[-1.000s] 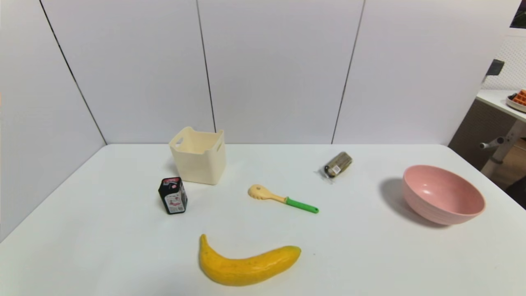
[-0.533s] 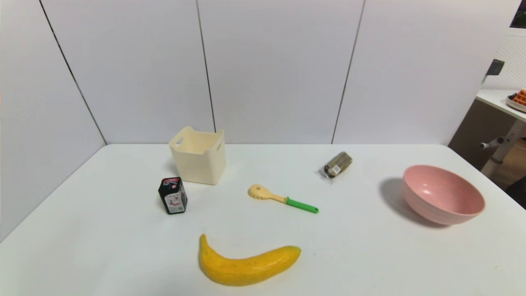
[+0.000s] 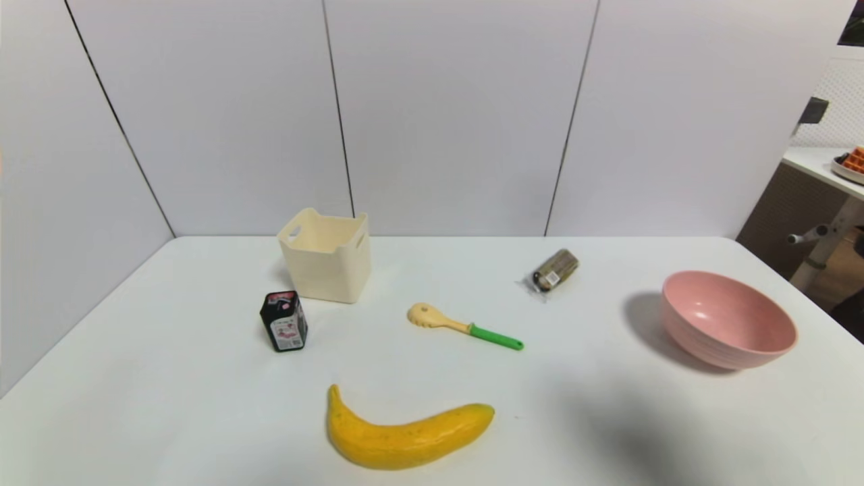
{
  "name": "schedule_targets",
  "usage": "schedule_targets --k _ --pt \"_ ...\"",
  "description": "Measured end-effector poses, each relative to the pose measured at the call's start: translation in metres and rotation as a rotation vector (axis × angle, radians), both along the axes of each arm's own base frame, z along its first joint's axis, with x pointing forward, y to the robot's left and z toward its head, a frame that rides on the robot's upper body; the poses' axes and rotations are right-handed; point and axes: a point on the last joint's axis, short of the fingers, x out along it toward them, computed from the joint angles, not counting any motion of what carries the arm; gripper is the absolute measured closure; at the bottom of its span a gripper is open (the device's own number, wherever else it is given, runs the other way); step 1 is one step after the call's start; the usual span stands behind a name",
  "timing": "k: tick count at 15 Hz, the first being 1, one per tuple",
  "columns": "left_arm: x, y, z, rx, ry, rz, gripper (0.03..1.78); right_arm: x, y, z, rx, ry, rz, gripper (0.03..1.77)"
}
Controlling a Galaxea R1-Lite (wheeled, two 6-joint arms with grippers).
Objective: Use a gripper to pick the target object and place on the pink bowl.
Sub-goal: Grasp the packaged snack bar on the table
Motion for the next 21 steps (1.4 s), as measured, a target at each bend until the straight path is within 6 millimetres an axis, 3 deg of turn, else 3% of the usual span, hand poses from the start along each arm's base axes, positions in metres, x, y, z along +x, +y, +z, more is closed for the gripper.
schedule_targets --k 2,5,8,12,15,17,21 --pt "0.0 0.0 0.0 0.0 0.0 0.0 0.12 0.042 0.014 0.033 0.009 -0.009 0.056 0.09" --pt "0.0 0.0 0.0 0.0 0.0 0.0 0.12 0.112 0.041 0.055 0.016 0.022 0.189 0.09" --pt "0.0 0.0 0.0 0.0 0.0 0.0 0.12 0.176 0.075 0.052 0.001 0.056 0.298 0.09" --pt "0.0 0.0 0.0 0.0 0.0 0.0 0.12 0.247 0.112 0.021 -0.029 0.152 0.32 0.09" --pt "0.0 0.0 0.0 0.0 0.0 0.0 0.12 0.277 0.123 -0.003 -0.041 0.345 0.215 0.09" --pt "0.0 0.0 0.0 0.001 0.0 0.0 0.12 0.288 0.126 -0.029 -0.014 0.528 0.095 0.09" --pt "0.0 0.0 0.0 0.001 0.0 0.0 0.12 0.301 0.126 -0.062 0.056 0.705 -0.112 0.09"
